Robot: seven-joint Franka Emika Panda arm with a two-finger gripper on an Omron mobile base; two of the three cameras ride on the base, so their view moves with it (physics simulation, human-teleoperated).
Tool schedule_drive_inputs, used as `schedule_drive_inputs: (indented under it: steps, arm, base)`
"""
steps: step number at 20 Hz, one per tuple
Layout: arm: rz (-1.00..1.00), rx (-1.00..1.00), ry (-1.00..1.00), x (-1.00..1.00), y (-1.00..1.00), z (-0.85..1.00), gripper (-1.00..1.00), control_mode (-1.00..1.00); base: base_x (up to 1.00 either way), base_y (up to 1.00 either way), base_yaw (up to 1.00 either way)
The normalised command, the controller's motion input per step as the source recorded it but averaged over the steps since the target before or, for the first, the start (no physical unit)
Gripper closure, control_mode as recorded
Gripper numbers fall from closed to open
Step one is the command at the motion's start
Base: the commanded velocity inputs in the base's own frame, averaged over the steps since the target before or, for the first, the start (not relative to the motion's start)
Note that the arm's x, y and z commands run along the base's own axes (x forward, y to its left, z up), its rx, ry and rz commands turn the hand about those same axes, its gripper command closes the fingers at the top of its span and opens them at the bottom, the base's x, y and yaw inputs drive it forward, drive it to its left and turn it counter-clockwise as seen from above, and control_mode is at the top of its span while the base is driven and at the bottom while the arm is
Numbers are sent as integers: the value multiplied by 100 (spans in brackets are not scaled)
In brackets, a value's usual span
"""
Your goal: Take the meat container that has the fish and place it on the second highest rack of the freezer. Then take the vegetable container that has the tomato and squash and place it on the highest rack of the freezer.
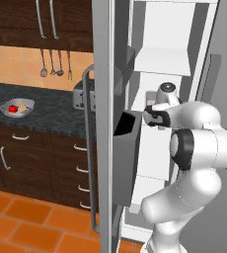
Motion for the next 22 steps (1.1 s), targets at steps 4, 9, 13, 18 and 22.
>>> schedule_drive_inputs:
  steps: [4,9,13,18,22]
  arm:
    - [-1,0,0,59,-27,0,100,-100]
    - [0,0,0,45,-27,-11,100,-100]
    - [0,0,0,40,-14,-22,100,-100]
    - [0,0,0,12,-1,-27,100,-100]
    - [0,0,-2,0,0,0,100,-100]
  base:
    - [0,0,0]
    - [0,0,0]
    - [0,0,0]
    - [0,0,0]
    - [0,0,0]
